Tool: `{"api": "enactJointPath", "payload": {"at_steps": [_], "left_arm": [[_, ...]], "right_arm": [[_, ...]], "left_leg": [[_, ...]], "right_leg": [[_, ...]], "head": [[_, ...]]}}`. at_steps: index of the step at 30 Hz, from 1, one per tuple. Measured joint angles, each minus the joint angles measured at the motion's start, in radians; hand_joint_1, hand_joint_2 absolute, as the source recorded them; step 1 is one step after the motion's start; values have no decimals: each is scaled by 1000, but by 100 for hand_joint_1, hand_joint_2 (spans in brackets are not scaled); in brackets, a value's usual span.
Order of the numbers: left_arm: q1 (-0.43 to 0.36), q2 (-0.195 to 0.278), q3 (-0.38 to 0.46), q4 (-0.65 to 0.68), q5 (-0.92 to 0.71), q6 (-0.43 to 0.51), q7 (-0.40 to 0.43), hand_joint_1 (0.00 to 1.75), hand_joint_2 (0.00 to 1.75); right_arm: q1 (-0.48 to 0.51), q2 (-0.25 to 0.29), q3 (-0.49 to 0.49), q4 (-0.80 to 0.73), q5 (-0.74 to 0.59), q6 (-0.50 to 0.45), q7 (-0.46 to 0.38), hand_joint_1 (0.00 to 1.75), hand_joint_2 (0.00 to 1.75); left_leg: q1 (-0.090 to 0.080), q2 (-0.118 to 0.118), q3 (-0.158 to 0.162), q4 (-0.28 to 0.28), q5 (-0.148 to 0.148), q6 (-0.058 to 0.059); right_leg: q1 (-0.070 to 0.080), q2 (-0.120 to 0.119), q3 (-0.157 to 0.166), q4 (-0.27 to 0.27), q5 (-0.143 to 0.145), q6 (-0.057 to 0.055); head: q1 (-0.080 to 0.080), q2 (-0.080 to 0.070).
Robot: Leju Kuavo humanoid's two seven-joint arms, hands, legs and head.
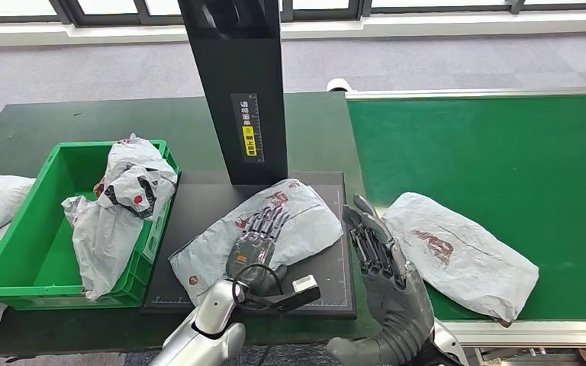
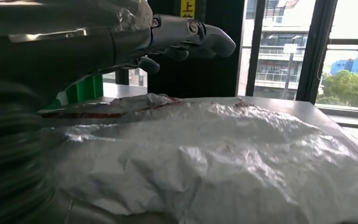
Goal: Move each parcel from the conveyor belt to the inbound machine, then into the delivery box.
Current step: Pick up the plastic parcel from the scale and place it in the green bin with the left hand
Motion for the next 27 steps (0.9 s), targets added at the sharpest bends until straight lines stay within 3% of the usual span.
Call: {"api": "enactJointPath", "payload": {"at_steps": [3,21,24,27], "left_arm": [[-7,0,1,22,-41,-37,20,175,175],[-7,0,1,77,-77,-51,4,175,175],[-2,0,6,72,-59,-17,-16,175,175],[28,0,27,21,-8,77,-64,175,175]], "right_arm": [[-3,0,0,1,0,0,0,0,175],[-4,-1,2,4,-1,-14,0,0,175],[-4,-1,2,4,-1,-18,0,0,175],[1,-2,2,3,2,-31,0,0,175]], "left_leg": [[0,-1,1,0,0,0],[0,-1,1,0,2,2],[0,-1,1,0,2,2],[0,-1,1,0,2,2]], "right_leg": [[0,-1,1,0,0,0],[0,-3,3,0,0,1],[0,-3,2,0,0,1],[0,-3,1,0,0,1]], "head": [[0,0],[0,0],[0,0],[0,0]]}}
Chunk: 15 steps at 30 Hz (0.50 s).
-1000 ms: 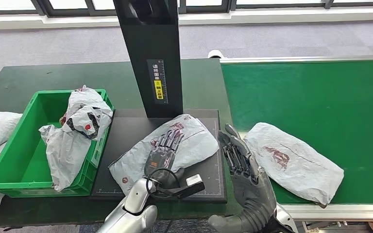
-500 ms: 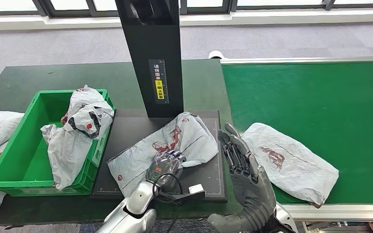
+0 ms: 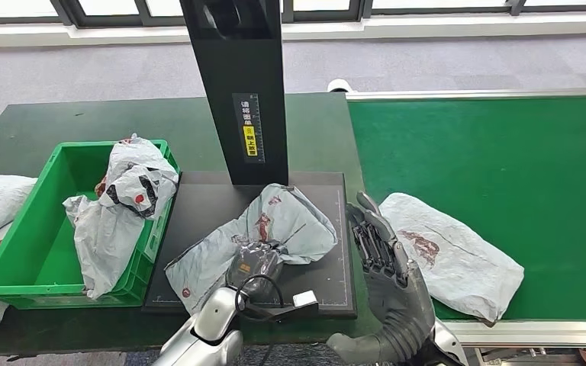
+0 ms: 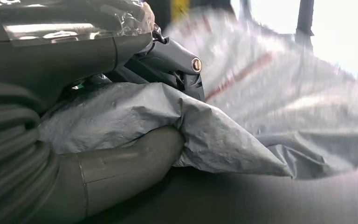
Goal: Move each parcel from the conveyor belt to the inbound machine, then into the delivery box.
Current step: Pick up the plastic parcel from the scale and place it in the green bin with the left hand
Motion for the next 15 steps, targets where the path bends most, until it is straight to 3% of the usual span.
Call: {"api": "enactJointPath", "payload": {"at_steps": [4,15], "left_arm": [[46,4,48,-151,56,149,-43,175,175],[107,15,105,-348,69,205,-73,175,175]], "right_arm": [[10,-3,0,-1,7,-16,0,0,175],[18,-5,10,-4,11,-22,0,0,175]], "left_leg": [[0,0,-1,0,0,0],[0,-2,-2,0,0,0]], "right_leg": [[0,0,-1,0,0,0],[1,-1,-2,0,0,0]], "head": [[0,0],[0,0]]}}
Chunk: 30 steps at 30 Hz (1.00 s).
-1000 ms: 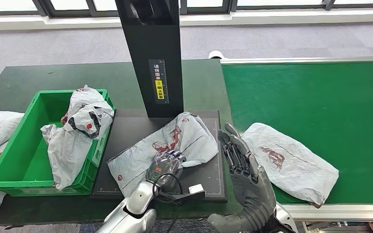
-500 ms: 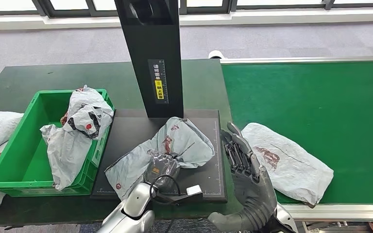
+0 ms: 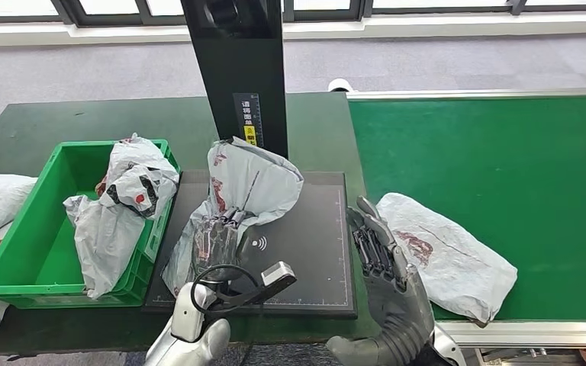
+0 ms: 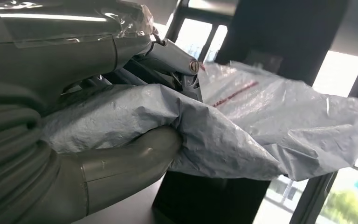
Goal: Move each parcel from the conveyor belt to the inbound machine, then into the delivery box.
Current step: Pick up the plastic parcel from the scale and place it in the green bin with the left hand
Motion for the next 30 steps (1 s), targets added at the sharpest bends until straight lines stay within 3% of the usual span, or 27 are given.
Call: {"api": "enactJointPath", "payload": {"at_steps": [5,10,14,19,23,30], "left_arm": [[44,2,46,-174,8,32,-65,175,175],[67,0,62,-249,10,32,-90,175,175],[103,-43,157,-409,66,34,-330,175,175],[113,-69,303,-607,211,35,-486,175,175],[87,-73,419,-712,328,35,-576,175,175],[-65,-78,559,-751,251,35,-588,175,175]], "right_arm": [[0,-1,5,0,3,-4,0,0,175],[0,-1,5,0,3,-6,0,0,175],[3,-2,5,0,3,-13,0,0,175],[6,-4,6,0,2,-21,0,0,175],[4,-4,6,-1,-7,-19,0,0,175],[2,-4,7,-1,-7,-29,0,0,175]], "left_leg": [[0,-1,0,0,0,0],[0,-1,-1,0,0,0],[0,0,-1,0,0,0],[0,0,-1,0,0,0],[1,0,-1,0,1,-1],[1,-1,-1,0,3,-1]], "right_leg": [[0,-1,0,0,0,0],[0,-1,0,0,0,0],[0,0,-1,0,0,0],[0,0,-1,0,0,0],[1,-1,-1,0,0,0],[2,-2,-1,0,1,0]], "head": [[0,0],[0,0],[0,0],[0,0],[0,0],[0,0]]}}
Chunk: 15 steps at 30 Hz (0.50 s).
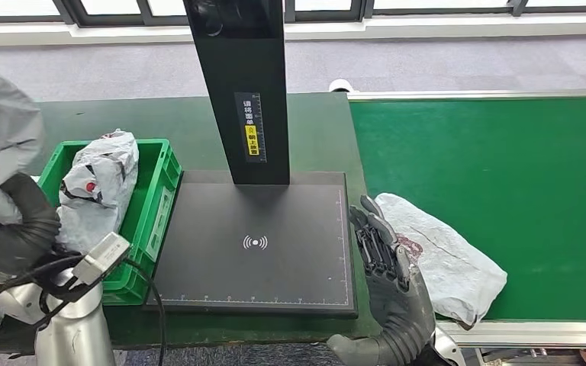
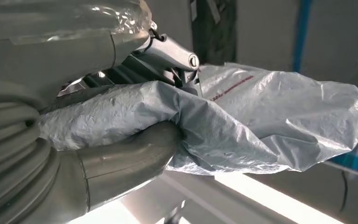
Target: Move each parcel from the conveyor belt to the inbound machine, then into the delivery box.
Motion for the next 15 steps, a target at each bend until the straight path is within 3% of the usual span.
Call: {"api": "enactJointPath", "payload": {"at_steps": [4,6,11,15], "left_arm": [[-122,7,79,78,-186,-1,15,175,175],[-187,23,113,149,-326,-1,72,175,175],[-290,102,116,369,-506,-4,303,175,175],[-387,194,28,671,-514,-31,561,175,175]], "right_arm": [[-1,0,1,0,-11,9,0,0,175],[-4,0,1,0,-15,18,0,0,175],[-9,-2,1,0,-20,30,0,0,175],[-18,-5,1,0,-30,38,0,0,175]], "left_leg": [[0,0,0,0,2,1],[0,-1,0,0,3,1],[0,0,0,0,4,-1],[0,0,-1,0,5,-1]], "right_leg": [[0,0,0,0,2,0],[0,0,0,0,2,0],[0,1,-3,0,4,-1],[0,1,-3,0,5,-1]], "head": [[0,0],[0,0],[0,0],[0,0]]}}
